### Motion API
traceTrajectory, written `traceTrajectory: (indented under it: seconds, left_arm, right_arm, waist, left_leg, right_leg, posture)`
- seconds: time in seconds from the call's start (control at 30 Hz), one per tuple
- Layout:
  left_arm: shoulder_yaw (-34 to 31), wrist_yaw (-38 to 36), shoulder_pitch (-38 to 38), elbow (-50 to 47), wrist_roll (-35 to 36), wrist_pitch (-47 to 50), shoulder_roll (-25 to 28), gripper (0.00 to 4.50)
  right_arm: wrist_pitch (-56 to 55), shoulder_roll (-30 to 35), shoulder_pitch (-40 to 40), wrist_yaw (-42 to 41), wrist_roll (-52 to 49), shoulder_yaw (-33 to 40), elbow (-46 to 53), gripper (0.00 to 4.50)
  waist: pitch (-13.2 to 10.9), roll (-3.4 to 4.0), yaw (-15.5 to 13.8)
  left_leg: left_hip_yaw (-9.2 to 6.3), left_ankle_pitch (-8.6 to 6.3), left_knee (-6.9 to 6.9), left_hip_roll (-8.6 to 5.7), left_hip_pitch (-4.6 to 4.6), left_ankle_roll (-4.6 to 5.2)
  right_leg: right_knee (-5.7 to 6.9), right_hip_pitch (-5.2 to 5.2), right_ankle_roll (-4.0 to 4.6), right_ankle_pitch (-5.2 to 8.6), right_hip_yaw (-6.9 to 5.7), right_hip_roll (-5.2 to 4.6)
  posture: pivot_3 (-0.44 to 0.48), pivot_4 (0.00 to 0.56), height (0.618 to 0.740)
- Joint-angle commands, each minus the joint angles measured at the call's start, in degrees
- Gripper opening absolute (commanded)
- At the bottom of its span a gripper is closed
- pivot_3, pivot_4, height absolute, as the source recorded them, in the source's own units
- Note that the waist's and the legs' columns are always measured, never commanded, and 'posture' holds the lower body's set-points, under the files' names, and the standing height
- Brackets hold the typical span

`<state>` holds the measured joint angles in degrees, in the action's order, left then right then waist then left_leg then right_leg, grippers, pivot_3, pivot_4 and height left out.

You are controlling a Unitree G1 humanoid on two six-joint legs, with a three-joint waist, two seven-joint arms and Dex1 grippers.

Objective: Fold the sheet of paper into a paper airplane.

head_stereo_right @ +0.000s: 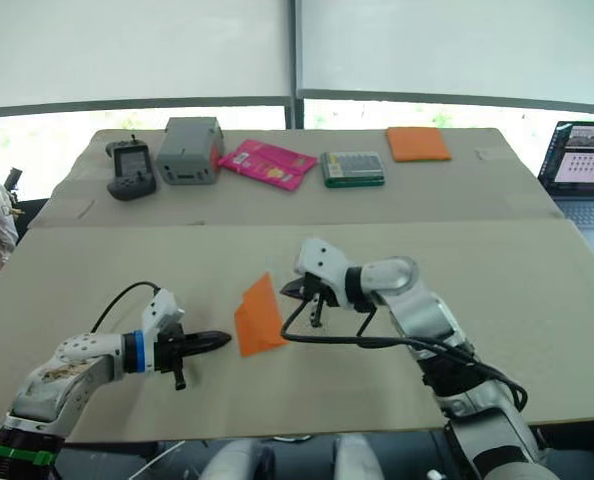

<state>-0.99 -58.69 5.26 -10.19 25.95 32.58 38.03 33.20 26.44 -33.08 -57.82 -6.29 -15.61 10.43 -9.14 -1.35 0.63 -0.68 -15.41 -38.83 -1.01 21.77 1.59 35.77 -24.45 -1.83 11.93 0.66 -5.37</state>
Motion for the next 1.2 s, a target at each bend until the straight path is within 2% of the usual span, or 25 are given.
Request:
traceTrajectory:
  seconds: [0.03,0.13,0.23,0.33,0.43,0.47,0.67,0.8,0.93,1.13,1.2]
  left_arm:
    - [-1.83,-0.26,2.37,-2.59,2.59,1.05,0.88,0.01]
    - [-2.38,-0.12,3.72,-2.22,3.84,2.27,1.19,0.00]
    - [-2.70,-0.82,5.04,-0.50,4.32,2.62,2.03,0.00]
    - [-2.06,-0.68,6.39,0.18,4.00,2.85,2.41,0.00]
    - [-2.56,1.22,9.21,1.13,5.22,6.20,1.94,0.83]
    - [-2.47,0.74,9.96,1.21,5.68,7.13,2.32,1.17]
    - [-0.21,-1.62,11.65,1.04,5.64,8.59,3.69,3.26]
    - [0.23,1.24,14.27,2.75,5.03,9.90,2.12,4.49]
    - [-4.66,11.02,24.11,10.89,12.31,29.77,-4.76,4.49]
    - [-11.59,17.63,32.23,17.40,15.82,42.05,-6.71,4.49]
    - [-11.20,20.57,35.84,19.63,14.63,47.71,-5.96,4.49]
  right_arm:
    - [8.52,-0.69,2.13,2.56,-6.61,5.45,6.45,0.29]
    - [14.74,-0.94,4.39,3.64,-11.40,7.16,11.03,1.19]
    - [22.32,-2.83,6.79,7.14,-15.93,7.84,16.67,2.26]
    - [24.93,-3.08,8.17,9.96,-17.02,6.55,19.79,3.41]
    - [23.91,-0.23,9.32,11.67,-14.88,3.80,21.04,4.38]
    - [23.12,1.22,9.53,12.02,-13.97,3.06,21.21,4.50]
    - [22.67,4.50,9.75,13.73,-14.91,3.26,22.00,4.50]
    - [23.44,4.97,10.40,14.64,-16.10,3.53,23.12,4.50]
    - [23.19,5.45,11.35,16.50,-15.72,3.48,23.42,4.50]
    - [22.92,6.02,12.52,18.33,-15.50,3.46,24.05,4.50]
    - [22.18,6.29,12.83,19.16,-14.81,3.39,23.81,4.50]
  waist:
    - [-0.05,-0.02,-0.09]
    - [-0.11,-0.02,0.02]
    - [-0.13,-0.02,0.29]
    - [-0.15,-0.01,0.27]
    - [-0.17,-0.04,0.06]
    - [-0.17,-0.04,0.00]
    - [-0.22,-0.12,0.22]
    - [-0.24,-0.14,0.15]
    - [-0.34,-0.30,-0.56]
    - [-0.39,-0.39,0.40]
    - [-0.43,-0.45,0.19]
  left_leg:
    - [-0.03,0.00,-0.02,-0.01,0.03,0.00]
    - [-0.03,0.00,-0.02,-0.02,0.10,0.00]
    - [-0.04,0.00,-0.01,0.00,0.12,0.00]
    - [-0.04,0.00,-0.01,0.02,0.17,0.00]
    - [-0.03,0.01,-0.06,-0.01,0.18,0.00]
    - [-0.04,0.01,-0.09,-0.02,0.22,0.01]
    - [0.00,0.01,-0.13,-0.04,0.26,0.01]
    - [-0.04,0.01,-0.11,0.00,0.25,0.01]
    - [-0.12,0.04,-0.28,-0.06,0.25,0.05]
    - [-0.13,0.04,-0.28,-0.10,0.27,0.06]
    - [-0.17,0.05,-0.27,-0.10,0.30,0.04]
  right_leg:
    - [0.00,0.00,0.00,0.00,-0.02,-0.01]
    - [-0.01,-0.04,0.00,0.00,-0.01,-0.03]
    - [0.00,-0.10,0.00,0.00,-0.01,0.01]
    - [0.05,-0.18,0.00,0.00,-0.01,0.05]
    - [0.06,-0.17,0.00,0.00,-0.02,0.04]
    - [0.05,-0.17,-0.01,0.00,-0.03,0.04]
    - [0.01,-0.17,-0.04,-0.01,-0.02,0.05]
    - [0.05,-0.18,-0.03,-0.01,-0.04,0.12]
    - [0.06,-0.02,-0.09,0.00,-0.13,0.09]
    - [0.06,-0.05,-0.17,0.00,-0.08,0.11]
    - [0.11,-0.10,-0.16,0.00,-0.09,0.13]
  posture:
    - [0.000,0.150,0.740]
    - [0.000,0.150,0.740]
    - [0.000,0.150,0.740]
    - [0.000,0.150,0.740]
    - [0.000,0.150,0.740]
    - [0.000,0.150,0.740]
    - [0.000,0.150,0.740]
    - [0.000,0.150,0.740]
    - [0.000,0.150,0.740]
    - [0.000,0.150,0.740]
    - [0.000,0.150,0.740]
